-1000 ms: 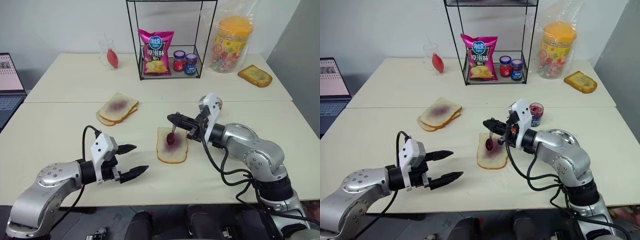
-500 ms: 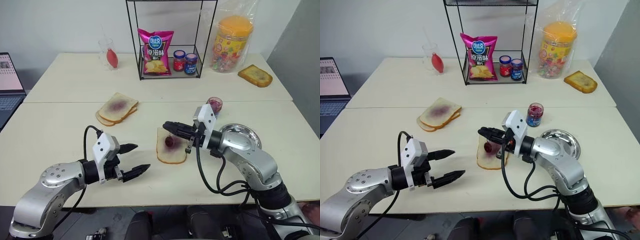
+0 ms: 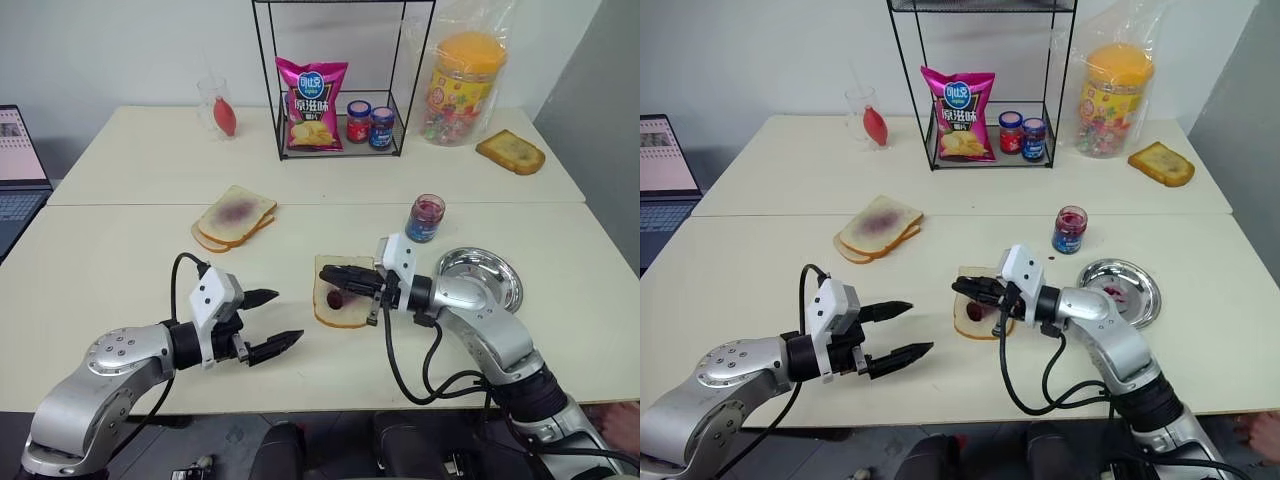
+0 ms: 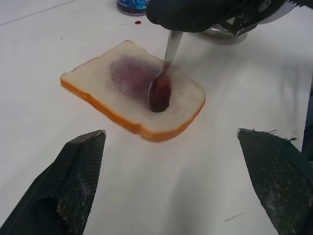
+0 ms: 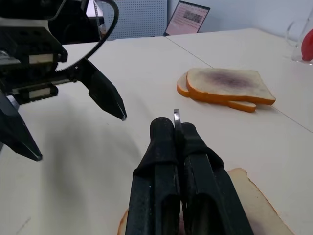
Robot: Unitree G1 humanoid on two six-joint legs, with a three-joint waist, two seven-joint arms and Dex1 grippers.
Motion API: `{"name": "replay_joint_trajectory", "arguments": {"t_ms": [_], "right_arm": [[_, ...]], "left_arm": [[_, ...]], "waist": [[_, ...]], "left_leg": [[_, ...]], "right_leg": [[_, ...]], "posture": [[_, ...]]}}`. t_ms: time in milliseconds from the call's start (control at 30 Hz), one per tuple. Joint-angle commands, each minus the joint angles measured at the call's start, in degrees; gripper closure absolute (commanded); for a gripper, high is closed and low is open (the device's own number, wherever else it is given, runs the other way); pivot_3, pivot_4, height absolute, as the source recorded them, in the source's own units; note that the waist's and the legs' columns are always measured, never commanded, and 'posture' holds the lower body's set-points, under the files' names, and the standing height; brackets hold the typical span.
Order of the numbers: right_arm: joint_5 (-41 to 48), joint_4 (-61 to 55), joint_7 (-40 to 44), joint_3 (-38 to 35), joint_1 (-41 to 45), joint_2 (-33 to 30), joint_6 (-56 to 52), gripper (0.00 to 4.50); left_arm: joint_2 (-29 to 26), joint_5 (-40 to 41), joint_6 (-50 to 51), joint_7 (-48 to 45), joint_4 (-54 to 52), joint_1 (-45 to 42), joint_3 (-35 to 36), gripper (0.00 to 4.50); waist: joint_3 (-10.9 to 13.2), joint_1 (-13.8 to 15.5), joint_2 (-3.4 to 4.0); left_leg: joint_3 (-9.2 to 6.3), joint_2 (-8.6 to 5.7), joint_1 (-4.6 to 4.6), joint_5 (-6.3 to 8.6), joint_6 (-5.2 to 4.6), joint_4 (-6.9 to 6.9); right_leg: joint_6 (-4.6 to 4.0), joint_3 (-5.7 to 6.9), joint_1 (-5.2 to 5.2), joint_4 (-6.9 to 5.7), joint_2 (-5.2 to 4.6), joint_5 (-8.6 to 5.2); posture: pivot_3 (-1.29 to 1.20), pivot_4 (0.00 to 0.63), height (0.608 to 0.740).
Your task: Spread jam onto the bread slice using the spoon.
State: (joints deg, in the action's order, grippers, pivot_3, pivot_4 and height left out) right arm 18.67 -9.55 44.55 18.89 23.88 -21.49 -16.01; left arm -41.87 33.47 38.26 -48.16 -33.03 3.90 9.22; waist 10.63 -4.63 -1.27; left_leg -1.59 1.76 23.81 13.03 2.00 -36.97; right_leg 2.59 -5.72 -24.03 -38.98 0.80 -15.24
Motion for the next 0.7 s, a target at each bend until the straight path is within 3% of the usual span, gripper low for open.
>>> {"name": "replay_joint_trajectory", "arguments": {"t_ms": [33,367,700], "right_arm": [[-2.69,3.35,0.08,-2.94,2.94,-0.3,3.88,4.49],[-3.55,10.12,0.35,-5.55,7.71,0.06,7.08,4.49],[-1.38,6.55,0.47,-8.02,8.64,0.39,2.78,4.49]], "left_arm": [[-0.52,0.17,-1.24,0.05,-1.31,-0.55,-0.04,0.0],[-0.74,-0.52,-2.06,-0.69,1.01,-2.9,-1.26,0.0],[-0.96,-0.65,-2.67,-0.96,1.62,-3.14,-1.37,0.0]], "waist": [[0.0,-0.01,0.0],[0.0,0.08,-0.01],[0.0,0.05,-0.01]], "left_leg": [[0.0,0.0,0.0,0.0,0.0,-0.01],[0.01,-0.02,-0.04,-0.01,0.01,-0.08],[0.0,-0.01,-0.02,-0.01,0.01,-0.06]], "right_leg": [[0.02,0.0,0.01,-0.01,0.0,0.02],[0.01,-0.01,0.05,0.0,0.0,0.14],[-0.07,-0.01,0.04,0.01,0.0,0.17]], "posture": [[0.0,0.15,0.74],[0.0,0.15,0.74],[0.0,0.15,0.74]]}}
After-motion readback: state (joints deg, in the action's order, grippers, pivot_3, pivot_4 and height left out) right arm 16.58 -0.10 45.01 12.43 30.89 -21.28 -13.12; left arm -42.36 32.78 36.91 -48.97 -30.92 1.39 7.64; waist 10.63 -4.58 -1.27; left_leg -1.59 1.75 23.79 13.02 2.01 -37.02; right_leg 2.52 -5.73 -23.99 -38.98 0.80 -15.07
